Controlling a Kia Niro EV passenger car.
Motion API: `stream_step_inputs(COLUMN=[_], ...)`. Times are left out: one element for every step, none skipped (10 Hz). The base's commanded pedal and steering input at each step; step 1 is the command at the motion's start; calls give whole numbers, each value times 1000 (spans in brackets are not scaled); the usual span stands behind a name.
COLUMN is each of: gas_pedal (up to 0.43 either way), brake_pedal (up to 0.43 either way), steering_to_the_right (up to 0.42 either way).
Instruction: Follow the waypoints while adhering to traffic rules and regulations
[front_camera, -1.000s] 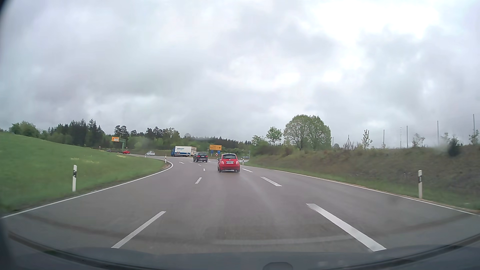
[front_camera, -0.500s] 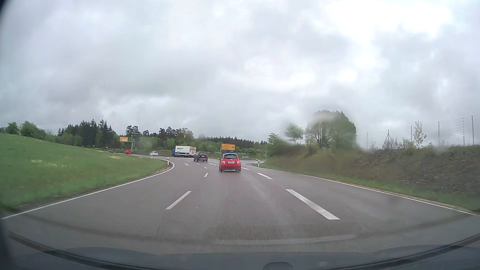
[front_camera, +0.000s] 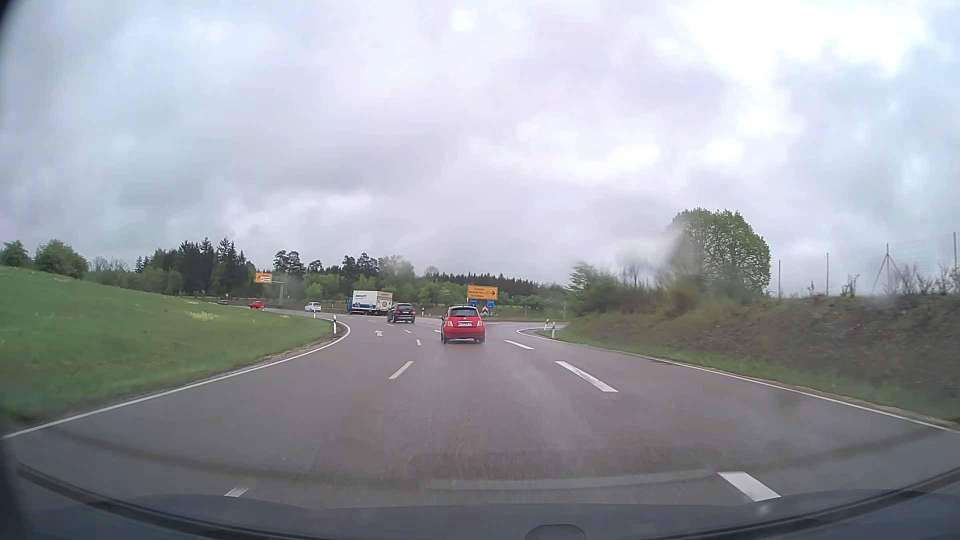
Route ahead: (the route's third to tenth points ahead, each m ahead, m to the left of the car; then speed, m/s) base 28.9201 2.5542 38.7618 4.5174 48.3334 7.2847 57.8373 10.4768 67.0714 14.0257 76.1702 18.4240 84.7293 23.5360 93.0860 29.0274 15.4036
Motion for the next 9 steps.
stream_step_inputs(gas_pedal=[197,197,189,189,189,189,177,169,169], brake_pedal=[0,0,0,0,0,0,0,0,0], steering_to_the_right=[-31,-30,-29,-28,-27,-27,-26,-26,-26])
